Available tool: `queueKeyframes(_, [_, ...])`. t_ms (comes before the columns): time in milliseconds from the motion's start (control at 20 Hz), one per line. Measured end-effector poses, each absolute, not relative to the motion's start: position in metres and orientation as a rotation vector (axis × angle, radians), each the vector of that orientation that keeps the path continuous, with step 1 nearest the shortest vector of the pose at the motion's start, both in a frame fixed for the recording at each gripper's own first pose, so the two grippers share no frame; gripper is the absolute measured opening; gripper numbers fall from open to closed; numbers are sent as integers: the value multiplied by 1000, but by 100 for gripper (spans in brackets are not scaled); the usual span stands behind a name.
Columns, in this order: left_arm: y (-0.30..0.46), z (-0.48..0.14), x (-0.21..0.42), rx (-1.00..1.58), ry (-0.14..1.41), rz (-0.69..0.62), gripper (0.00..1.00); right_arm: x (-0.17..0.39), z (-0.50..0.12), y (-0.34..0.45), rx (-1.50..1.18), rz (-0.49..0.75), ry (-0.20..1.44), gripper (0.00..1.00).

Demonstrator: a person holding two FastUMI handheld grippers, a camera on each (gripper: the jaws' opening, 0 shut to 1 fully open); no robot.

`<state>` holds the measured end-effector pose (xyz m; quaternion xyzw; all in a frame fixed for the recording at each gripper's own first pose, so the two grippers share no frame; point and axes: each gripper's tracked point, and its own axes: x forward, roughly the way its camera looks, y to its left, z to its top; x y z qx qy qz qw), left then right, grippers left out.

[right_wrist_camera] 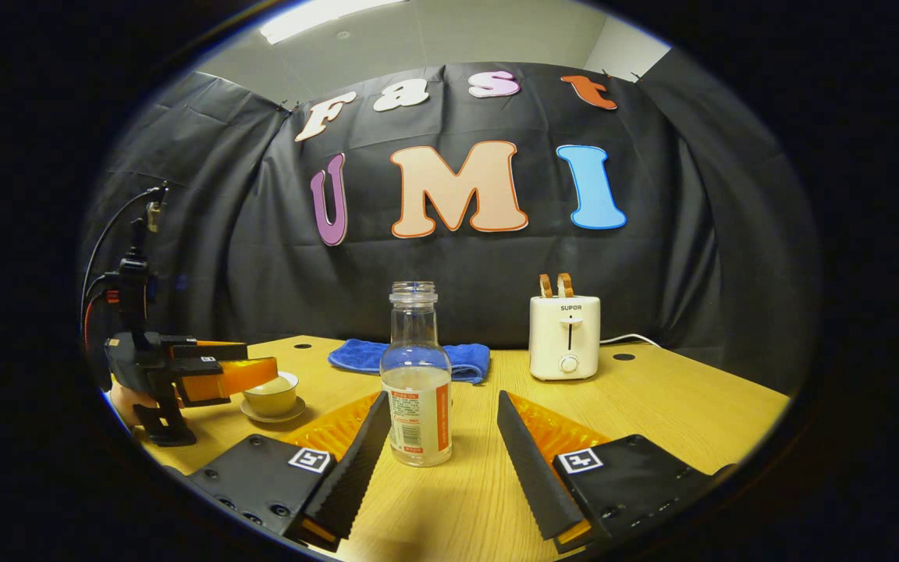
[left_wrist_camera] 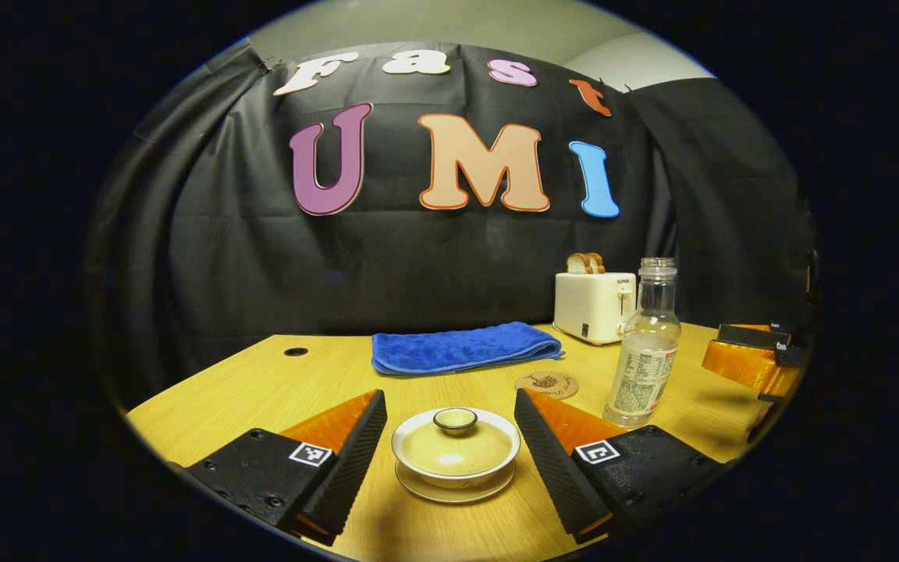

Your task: Open the teacup lid with one hand, grasp the water bottle and pour water into the teacup with the other hand; after pouring, place the water bottle on the coaster and then close the teacup lid.

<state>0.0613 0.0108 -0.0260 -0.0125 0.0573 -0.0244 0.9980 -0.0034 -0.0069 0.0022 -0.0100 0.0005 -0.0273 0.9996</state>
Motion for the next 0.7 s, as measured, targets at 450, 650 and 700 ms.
queueKeyframes(450, [7,-41,78,-19,214,-75,77,-5,2,-5,-20,-45,2,89])
queueKeyframes(650, [6,-41,80,-11,217,-77,53,-4,2,-5,-20,-46,1,93])
queueKeyframes(700, [6,-41,81,-11,215,-76,49,-5,2,-5,-21,-46,1,93])
